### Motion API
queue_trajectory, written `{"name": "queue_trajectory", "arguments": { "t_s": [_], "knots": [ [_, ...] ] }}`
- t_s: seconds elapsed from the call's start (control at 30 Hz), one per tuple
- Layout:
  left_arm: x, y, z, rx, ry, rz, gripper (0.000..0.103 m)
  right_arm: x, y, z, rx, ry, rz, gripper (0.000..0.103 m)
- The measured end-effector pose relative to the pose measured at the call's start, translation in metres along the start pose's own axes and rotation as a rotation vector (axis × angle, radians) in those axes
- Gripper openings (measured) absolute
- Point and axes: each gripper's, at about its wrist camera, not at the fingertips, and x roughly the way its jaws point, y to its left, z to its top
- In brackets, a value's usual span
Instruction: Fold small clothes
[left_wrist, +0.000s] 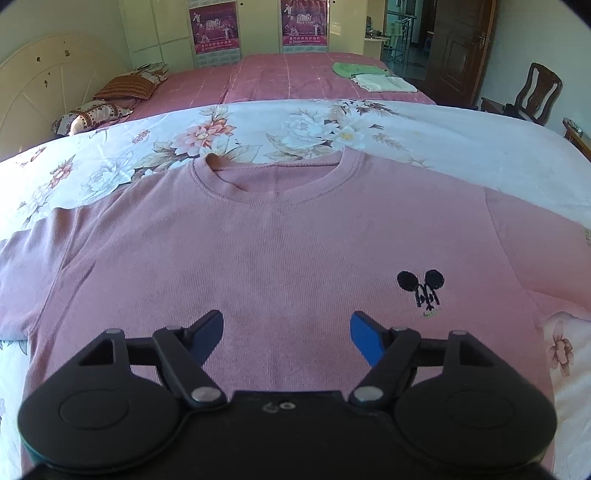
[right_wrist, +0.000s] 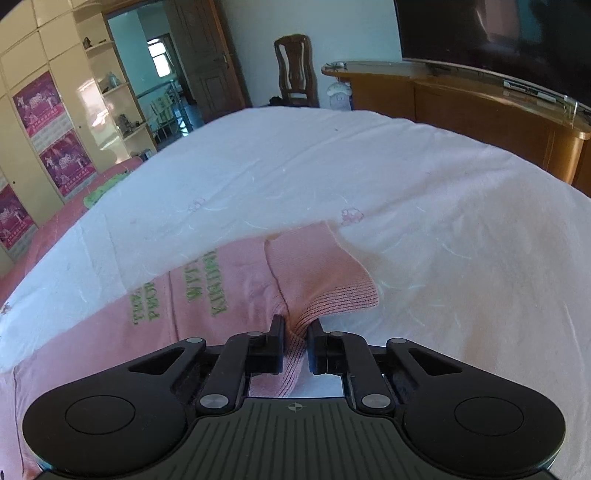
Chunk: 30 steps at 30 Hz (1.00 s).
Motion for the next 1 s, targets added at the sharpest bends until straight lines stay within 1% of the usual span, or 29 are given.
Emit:
{"name": "queue_trajectory", "arguments": {
  "t_s": [0.07, 0.17, 0.27, 0.37, 0.43, 0.5, 0.6, 0.7, 0.77, 0.8, 0.83, 0.87, 0.93, 1.0],
  "knots": [
    [-0.002, 0.005, 0.001, -0.004, -0.002, -0.002, 0.071, -0.007, 0.021, 0.001, -0.045, -0.032, 0.034, 0.01],
    [-0.007, 0.016, 0.005, -0.026, -0.009, -0.007, 0.069, -0.025, 0.062, 0.001, -0.123, -0.073, 0.12, 0.01],
    [-0.013, 0.032, 0.006, -0.058, -0.022, -0.007, 0.068, -0.044, 0.118, -0.009, -0.2, -0.092, 0.238, 0.01],
    [-0.018, 0.054, 0.005, -0.087, -0.04, 0.007, 0.068, -0.062, 0.181, -0.031, -0.282, -0.08, 0.369, 0.01],
    [-0.02, 0.07, 0.004, -0.106, -0.047, 0.015, 0.068, -0.074, 0.227, -0.055, -0.353, -0.07, 0.452, 0.01],
    [-0.02, 0.088, 0.003, -0.124, -0.051, 0.023, 0.068, -0.08, 0.268, -0.082, -0.406, -0.031, 0.532, 0.01],
    [-0.018, 0.117, -0.001, -0.146, -0.051, 0.035, 0.068, -0.089, 0.322, -0.131, -0.476, 0.032, 0.614, 0.01],
    [-0.013, 0.143, -0.004, -0.178, -0.039, 0.028, 0.068, -0.091, 0.364, -0.179, -0.543, 0.114, 0.666, 0.01],
    [-0.009, 0.157, -0.005, -0.197, -0.03, 0.001, 0.068, -0.094, 0.381, -0.21, -0.58, 0.14, 0.675, 0.01],
    [-0.007, 0.161, -0.005, -0.201, -0.03, -0.014, 0.069, -0.095, 0.388, -0.222, -0.609, 0.149, 0.664, 0.012],
    [-0.005, 0.163, -0.005, -0.202, -0.026, -0.027, 0.069, -0.097, 0.393, -0.229, -0.63, 0.156, 0.663, 0.025],
    [-0.003, 0.164, -0.004, -0.199, -0.02, -0.047, 0.069, -0.097, 0.394, -0.232, -0.64, 0.166, 0.678, 0.045],
    [0.0, 0.16, -0.002, -0.188, -0.017, -0.095, 0.071, -0.104, 0.387, -0.233, -0.639, 0.148, 0.689, 0.064],
    [0.005, 0.15, 0.0, -0.174, -0.005, -0.169, 0.072, -0.113, 0.375, -0.226, -0.633, 0.105, 0.673, 0.064]
  ]
}}
